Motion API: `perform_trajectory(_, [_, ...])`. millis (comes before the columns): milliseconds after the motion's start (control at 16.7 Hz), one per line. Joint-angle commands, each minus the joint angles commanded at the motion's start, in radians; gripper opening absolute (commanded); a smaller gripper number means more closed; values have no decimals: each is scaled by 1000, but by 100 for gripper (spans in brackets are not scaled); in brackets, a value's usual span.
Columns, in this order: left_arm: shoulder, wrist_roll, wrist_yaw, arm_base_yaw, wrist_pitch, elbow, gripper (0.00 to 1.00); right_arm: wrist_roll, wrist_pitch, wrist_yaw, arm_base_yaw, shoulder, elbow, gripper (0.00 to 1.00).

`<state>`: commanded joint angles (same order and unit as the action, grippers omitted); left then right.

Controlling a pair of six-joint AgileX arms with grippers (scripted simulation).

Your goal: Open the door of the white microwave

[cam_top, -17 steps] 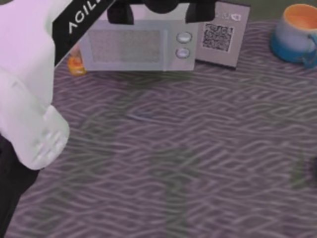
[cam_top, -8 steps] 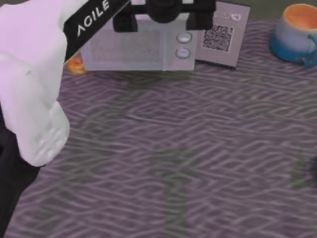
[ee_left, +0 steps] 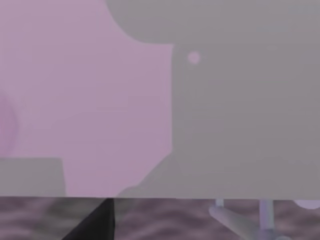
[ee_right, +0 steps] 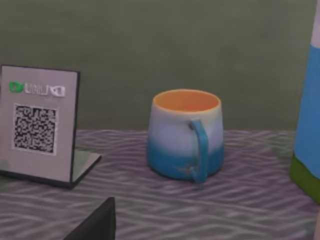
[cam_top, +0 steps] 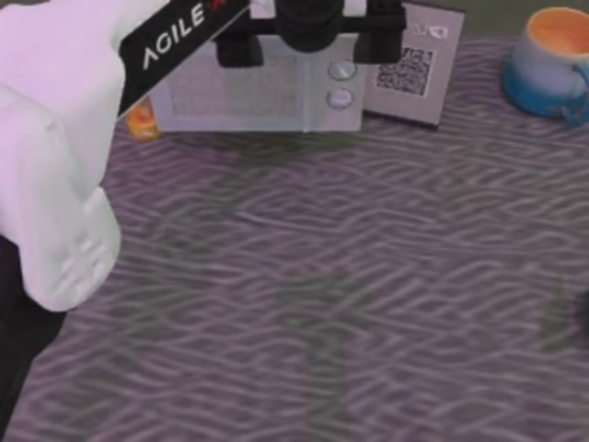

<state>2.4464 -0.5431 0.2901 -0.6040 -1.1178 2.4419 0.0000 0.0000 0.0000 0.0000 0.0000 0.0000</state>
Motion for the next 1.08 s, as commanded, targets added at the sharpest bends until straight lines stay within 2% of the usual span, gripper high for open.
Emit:
perform_trajectory(780, [0,0,0,0,0,0,2,0,0,0,0,0,0,100])
perform_trajectory(1080, [0,0,0,0,0,0,0,0,0,0,0,0,0,100])
